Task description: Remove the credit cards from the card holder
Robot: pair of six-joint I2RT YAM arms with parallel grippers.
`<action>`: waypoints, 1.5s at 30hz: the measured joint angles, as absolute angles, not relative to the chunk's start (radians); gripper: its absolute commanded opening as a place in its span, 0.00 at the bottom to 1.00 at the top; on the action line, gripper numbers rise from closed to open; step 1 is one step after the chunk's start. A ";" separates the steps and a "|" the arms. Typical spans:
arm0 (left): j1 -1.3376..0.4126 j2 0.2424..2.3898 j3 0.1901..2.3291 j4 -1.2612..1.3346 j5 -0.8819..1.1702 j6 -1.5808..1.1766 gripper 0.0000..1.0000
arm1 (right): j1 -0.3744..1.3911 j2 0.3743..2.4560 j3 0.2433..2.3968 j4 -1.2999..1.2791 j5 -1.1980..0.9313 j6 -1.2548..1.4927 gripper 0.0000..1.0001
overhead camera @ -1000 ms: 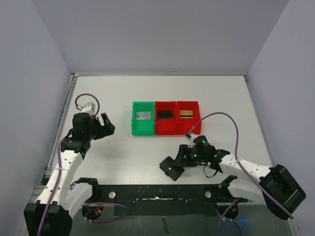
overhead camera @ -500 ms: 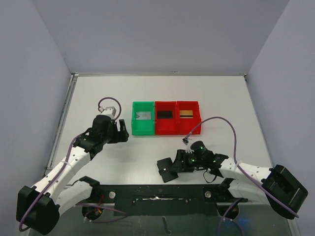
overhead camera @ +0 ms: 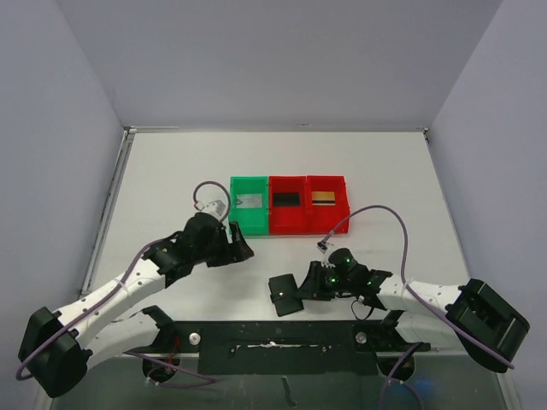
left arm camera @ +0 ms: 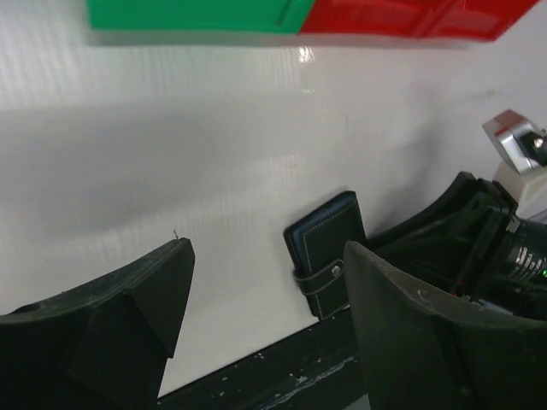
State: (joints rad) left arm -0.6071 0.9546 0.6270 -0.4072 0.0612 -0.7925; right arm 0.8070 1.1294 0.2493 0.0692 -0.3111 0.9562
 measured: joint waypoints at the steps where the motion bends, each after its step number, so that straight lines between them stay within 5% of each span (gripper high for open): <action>1: -0.665 0.975 0.633 -0.411 0.044 -0.820 0.69 | 0.807 1.126 0.229 0.101 -0.318 0.977 0.19; 10: -0.975 1.105 0.600 -0.302 -0.067 -1.012 0.62 | 0.814 1.134 0.187 0.197 -0.303 1.070 0.16; 31: -1.069 1.452 0.756 -0.331 -0.125 -1.077 0.57 | 0.861 1.312 0.242 0.356 -0.254 1.210 0.20; 45: -1.085 1.518 0.839 -0.475 -0.184 -1.039 0.25 | 0.866 1.322 0.264 0.333 -0.244 1.213 0.24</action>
State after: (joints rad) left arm -1.0851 1.5181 0.8387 -0.4747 -0.1841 -1.0389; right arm 0.8658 1.3224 0.2638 0.3332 -0.2443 1.2125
